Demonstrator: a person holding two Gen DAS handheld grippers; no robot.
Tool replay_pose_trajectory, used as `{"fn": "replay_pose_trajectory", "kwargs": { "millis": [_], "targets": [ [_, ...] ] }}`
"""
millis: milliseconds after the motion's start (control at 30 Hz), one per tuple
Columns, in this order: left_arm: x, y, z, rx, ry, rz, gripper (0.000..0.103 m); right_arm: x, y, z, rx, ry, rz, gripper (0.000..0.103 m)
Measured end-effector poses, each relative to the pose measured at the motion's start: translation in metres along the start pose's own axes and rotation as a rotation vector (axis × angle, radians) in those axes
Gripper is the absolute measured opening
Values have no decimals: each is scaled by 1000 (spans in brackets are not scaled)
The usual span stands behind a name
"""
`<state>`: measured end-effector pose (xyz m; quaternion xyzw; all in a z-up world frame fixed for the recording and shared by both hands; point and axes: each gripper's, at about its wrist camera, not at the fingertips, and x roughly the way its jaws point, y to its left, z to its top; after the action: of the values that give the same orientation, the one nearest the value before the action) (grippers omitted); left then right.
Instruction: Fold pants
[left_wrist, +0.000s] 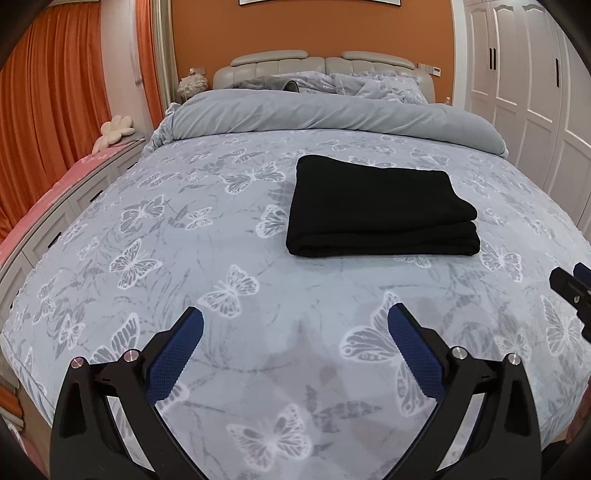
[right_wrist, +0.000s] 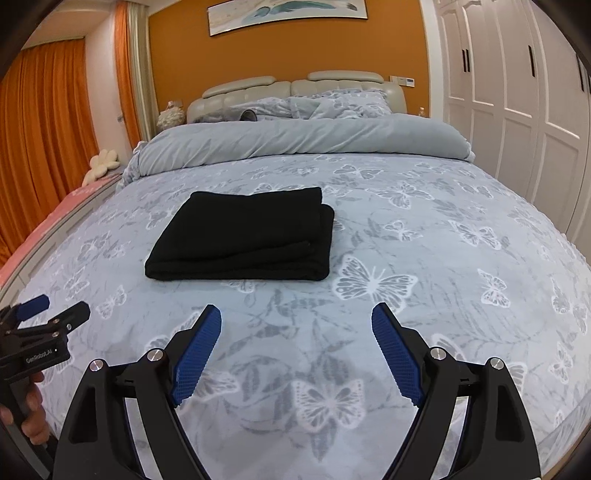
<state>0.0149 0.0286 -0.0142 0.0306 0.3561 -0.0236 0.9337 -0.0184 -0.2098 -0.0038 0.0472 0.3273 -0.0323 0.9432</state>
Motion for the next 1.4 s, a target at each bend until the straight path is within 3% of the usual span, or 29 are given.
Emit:
{"fn": "replay_pose_trajectory", "kwargs": {
  "millis": [1400],
  "targets": [
    [3, -2, -4, 3, 31, -15, 98, -2, 5, -5, -3, 5, -16, 82]
  ]
}}
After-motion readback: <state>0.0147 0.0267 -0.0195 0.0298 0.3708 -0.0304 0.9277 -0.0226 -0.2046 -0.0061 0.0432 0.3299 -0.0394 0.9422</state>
